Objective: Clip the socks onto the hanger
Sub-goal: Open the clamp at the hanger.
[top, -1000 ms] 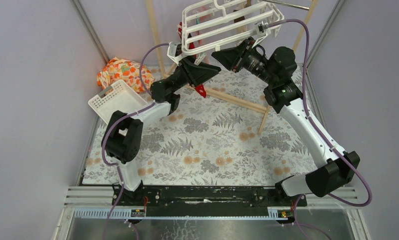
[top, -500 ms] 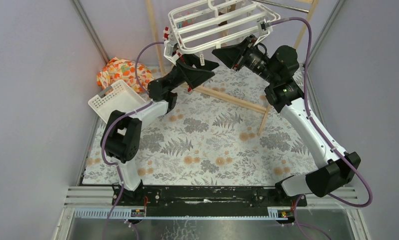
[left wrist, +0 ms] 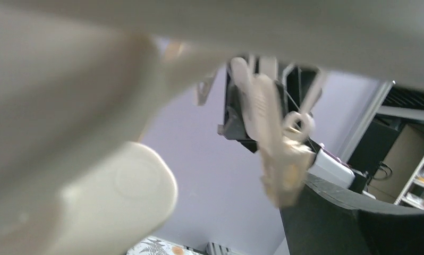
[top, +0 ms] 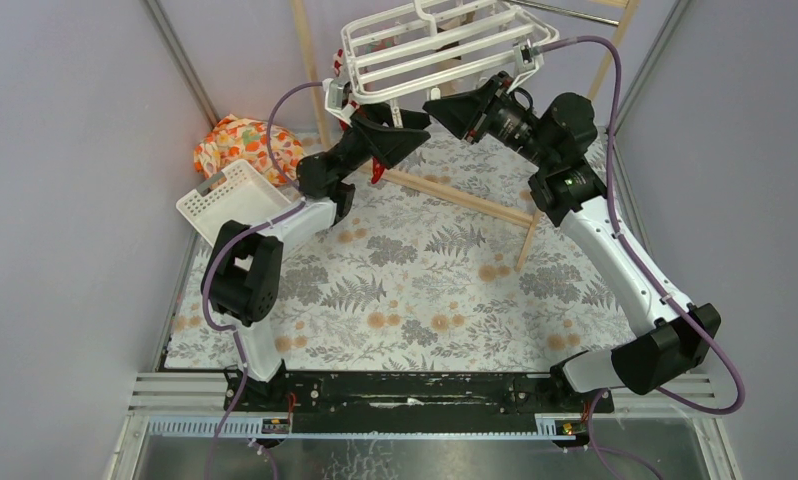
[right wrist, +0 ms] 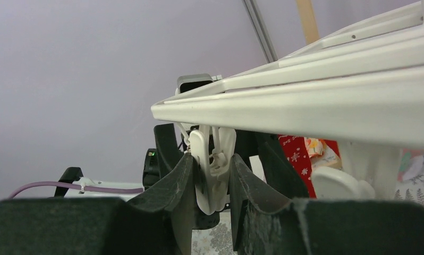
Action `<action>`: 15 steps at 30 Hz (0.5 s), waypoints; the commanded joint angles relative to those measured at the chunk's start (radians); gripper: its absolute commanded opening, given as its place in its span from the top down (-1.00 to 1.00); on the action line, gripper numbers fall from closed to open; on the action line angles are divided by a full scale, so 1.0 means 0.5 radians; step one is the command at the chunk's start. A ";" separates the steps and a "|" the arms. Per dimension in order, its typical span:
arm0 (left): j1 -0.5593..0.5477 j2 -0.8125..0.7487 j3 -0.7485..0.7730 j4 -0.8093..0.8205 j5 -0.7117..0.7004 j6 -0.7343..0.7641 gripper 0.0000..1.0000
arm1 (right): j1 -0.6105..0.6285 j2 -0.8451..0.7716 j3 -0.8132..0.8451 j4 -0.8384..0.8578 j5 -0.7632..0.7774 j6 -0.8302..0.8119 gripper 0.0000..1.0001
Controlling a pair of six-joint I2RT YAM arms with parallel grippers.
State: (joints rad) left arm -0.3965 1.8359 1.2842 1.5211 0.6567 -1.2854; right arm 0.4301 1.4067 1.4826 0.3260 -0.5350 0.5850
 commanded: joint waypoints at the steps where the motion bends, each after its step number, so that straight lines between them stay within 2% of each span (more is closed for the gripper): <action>1: 0.009 -0.063 0.056 -0.269 -0.195 0.130 -0.83 | 0.006 -0.065 0.003 0.072 -0.001 -0.009 1.00; 5: -0.017 -0.133 0.076 -0.457 -0.283 0.254 -0.72 | 0.008 -0.057 -0.008 0.066 0.025 -0.032 1.00; 15: -0.088 -0.107 0.211 -0.552 -0.313 0.249 -0.70 | 0.005 -0.048 -0.026 0.062 0.062 -0.071 1.00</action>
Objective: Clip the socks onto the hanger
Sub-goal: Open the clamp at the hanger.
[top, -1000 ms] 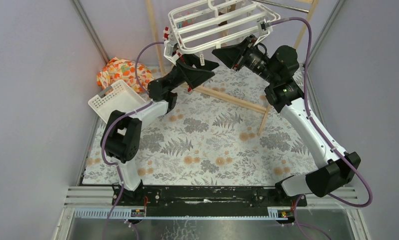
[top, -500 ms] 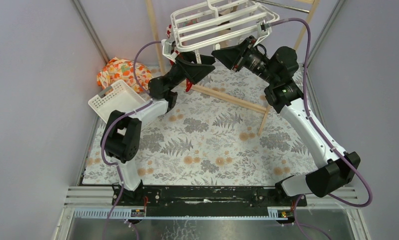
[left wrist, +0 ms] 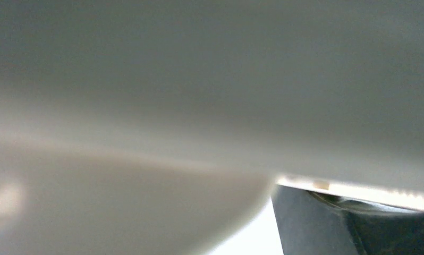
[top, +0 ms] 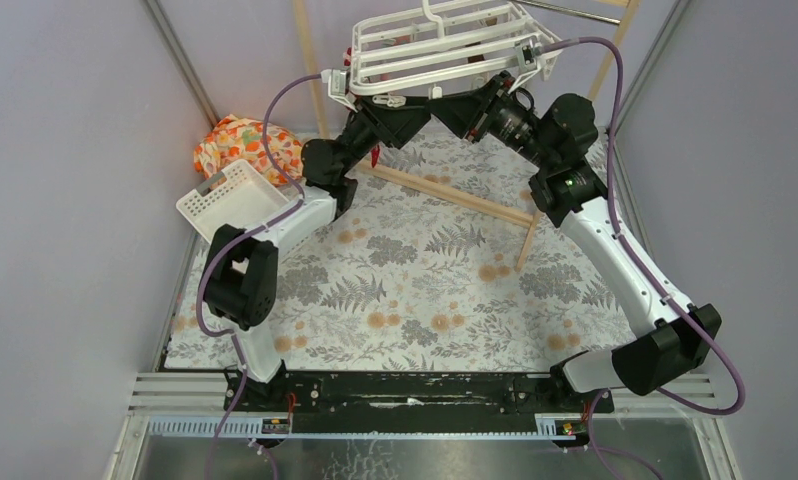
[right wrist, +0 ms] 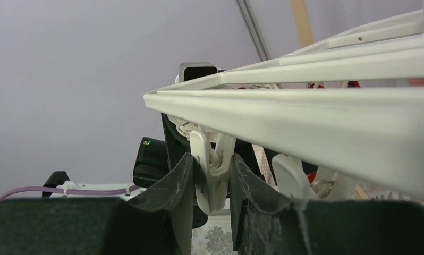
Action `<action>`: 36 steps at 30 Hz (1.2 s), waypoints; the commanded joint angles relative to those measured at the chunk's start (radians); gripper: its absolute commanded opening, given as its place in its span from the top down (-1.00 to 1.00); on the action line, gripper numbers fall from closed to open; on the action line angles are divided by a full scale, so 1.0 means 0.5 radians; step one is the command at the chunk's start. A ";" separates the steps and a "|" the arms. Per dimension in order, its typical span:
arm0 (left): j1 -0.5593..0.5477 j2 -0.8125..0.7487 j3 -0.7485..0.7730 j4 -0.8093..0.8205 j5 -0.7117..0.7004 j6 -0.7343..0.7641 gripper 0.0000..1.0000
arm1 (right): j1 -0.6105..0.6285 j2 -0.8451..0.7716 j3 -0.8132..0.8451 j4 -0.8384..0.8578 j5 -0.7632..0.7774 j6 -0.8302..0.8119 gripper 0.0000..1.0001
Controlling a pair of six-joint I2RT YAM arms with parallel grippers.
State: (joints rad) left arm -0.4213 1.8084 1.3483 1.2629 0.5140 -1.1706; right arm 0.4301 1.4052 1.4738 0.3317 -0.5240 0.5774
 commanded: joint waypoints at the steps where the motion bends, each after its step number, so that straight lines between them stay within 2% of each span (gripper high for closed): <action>1: -0.045 -0.061 0.079 -0.047 -0.030 0.027 -0.69 | 0.008 -0.048 -0.011 0.044 0.049 -0.066 1.00; 14: -0.050 -0.260 -0.194 0.016 0.094 0.082 -0.66 | 0.008 -0.020 0.017 0.106 0.096 -0.037 1.00; 21: -0.001 -0.161 -0.205 0.422 0.172 -0.318 -0.68 | 0.008 -0.015 0.021 0.069 0.130 -0.076 1.00; 23: -0.001 -0.138 -0.172 0.437 0.163 -0.364 -0.68 | 0.009 -0.004 0.010 0.077 0.124 -0.072 1.00; 27: -0.019 -0.152 -0.128 0.297 0.098 -0.313 -0.64 | 0.008 0.008 -0.010 0.091 0.133 -0.073 1.00; 36: -0.105 -0.277 -0.122 -0.125 -0.056 0.132 -0.53 | 0.009 0.029 0.011 0.096 0.124 -0.057 1.00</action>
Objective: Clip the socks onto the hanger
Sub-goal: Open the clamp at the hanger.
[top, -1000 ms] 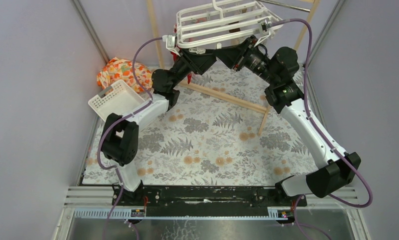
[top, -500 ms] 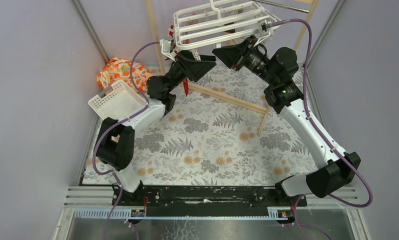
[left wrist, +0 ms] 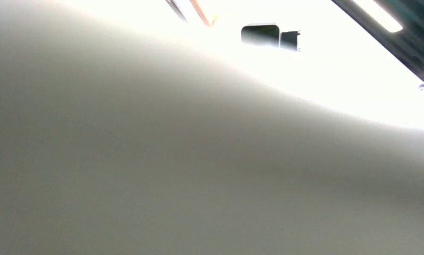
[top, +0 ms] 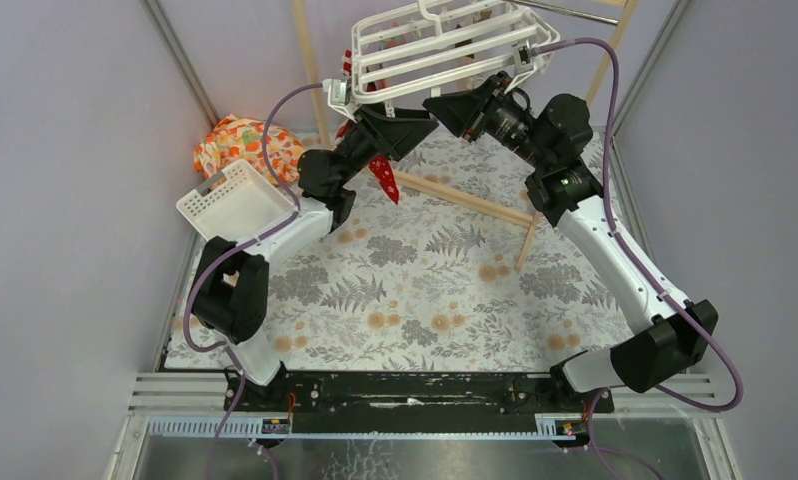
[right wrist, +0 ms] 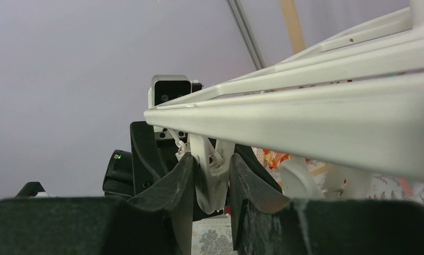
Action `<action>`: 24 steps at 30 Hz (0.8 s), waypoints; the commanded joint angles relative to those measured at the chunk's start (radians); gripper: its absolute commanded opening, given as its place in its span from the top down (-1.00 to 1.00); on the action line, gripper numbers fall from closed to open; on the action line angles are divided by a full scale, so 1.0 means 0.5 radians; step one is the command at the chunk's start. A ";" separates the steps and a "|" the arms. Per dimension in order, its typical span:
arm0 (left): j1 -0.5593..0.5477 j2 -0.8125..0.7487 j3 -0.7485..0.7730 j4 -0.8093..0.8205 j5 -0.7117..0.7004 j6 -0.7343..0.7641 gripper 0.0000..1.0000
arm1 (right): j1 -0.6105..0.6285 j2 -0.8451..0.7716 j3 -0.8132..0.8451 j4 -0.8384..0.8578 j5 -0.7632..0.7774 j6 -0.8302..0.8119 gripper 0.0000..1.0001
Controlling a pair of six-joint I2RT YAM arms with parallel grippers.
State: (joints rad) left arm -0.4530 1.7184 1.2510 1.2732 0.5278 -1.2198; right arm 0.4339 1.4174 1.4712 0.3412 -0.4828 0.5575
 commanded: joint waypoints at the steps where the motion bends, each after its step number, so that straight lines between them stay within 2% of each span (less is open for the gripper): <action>1: -0.042 -0.096 0.075 -0.164 -0.098 0.250 -0.52 | -0.001 0.002 0.013 0.083 0.040 -0.016 1.00; 7: -0.050 -0.079 0.109 -0.121 -0.123 0.234 -0.43 | 0.003 0.006 0.004 0.090 0.034 -0.006 1.00; 12: -0.054 -0.086 0.138 -0.181 -0.152 0.304 -0.26 | 0.005 0.000 -0.024 0.108 0.030 0.004 1.00; 17: -0.054 -0.066 0.159 -0.180 -0.163 0.303 0.00 | 0.014 0.000 -0.021 0.115 0.011 0.018 1.00; 22: -0.063 -0.020 0.197 -0.083 -0.145 0.201 0.04 | 0.033 0.013 -0.032 0.117 -0.001 0.023 1.00; 24: -0.062 -0.021 0.199 -0.102 -0.157 0.219 0.20 | 0.036 0.010 -0.036 0.123 0.000 0.027 1.00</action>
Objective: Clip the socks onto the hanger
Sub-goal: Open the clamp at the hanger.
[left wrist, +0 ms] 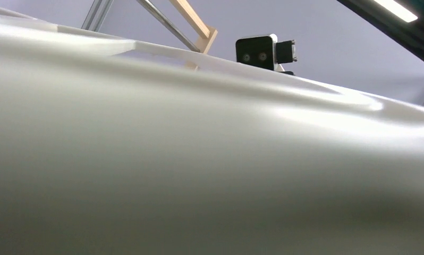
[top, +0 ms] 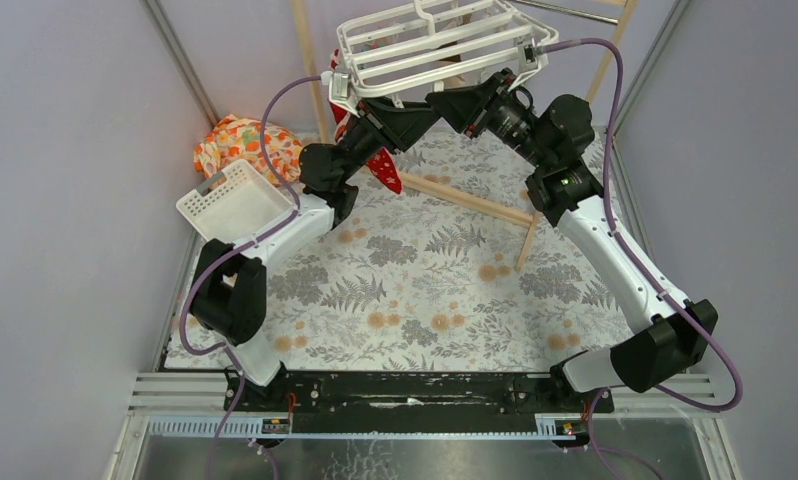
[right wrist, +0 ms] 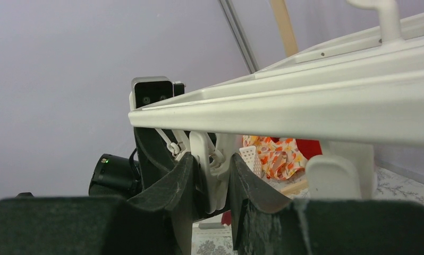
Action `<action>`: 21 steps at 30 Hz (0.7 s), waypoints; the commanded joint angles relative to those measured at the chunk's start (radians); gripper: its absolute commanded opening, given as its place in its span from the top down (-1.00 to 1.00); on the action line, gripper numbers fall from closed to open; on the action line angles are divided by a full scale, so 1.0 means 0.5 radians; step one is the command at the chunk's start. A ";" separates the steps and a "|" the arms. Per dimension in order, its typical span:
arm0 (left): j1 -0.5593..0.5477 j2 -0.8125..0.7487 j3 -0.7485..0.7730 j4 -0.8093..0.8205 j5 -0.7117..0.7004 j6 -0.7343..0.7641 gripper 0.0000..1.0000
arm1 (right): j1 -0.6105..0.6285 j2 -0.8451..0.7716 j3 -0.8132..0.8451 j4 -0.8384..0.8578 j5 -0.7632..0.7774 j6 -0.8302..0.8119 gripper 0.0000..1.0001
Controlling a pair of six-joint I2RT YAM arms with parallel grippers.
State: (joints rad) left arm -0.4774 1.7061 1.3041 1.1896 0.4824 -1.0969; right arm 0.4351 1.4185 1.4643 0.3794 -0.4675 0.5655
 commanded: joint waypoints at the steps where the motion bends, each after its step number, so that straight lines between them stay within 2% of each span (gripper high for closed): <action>1: -0.012 0.000 0.080 0.069 -0.078 -0.015 0.28 | 0.033 0.004 -0.023 0.048 -0.033 0.012 1.00; 7: -0.018 -0.022 0.070 0.082 -0.106 -0.004 1.00 | 0.040 -0.008 -0.031 0.036 -0.040 0.004 1.00; 13: -0.016 0.006 0.083 0.120 -0.055 -0.052 1.00 | 0.044 -0.008 -0.033 0.040 -0.050 0.000 1.00; 14: -0.016 0.003 0.073 0.121 -0.051 -0.052 1.00 | 0.044 -0.010 -0.029 0.035 -0.054 -0.011 0.89; 19: -0.011 -0.011 0.046 0.139 -0.029 -0.065 1.00 | 0.043 -0.038 -0.028 0.021 -0.052 -0.054 0.06; 21: -0.009 -0.013 0.032 0.161 -0.024 -0.090 1.00 | 0.044 -0.049 -0.029 0.016 -0.055 -0.061 -0.08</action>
State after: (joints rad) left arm -0.4828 1.7065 1.3106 1.2095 0.4816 -1.1126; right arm 0.4377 1.4185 1.4555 0.3889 -0.4606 0.5575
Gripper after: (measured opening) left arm 0.286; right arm 0.480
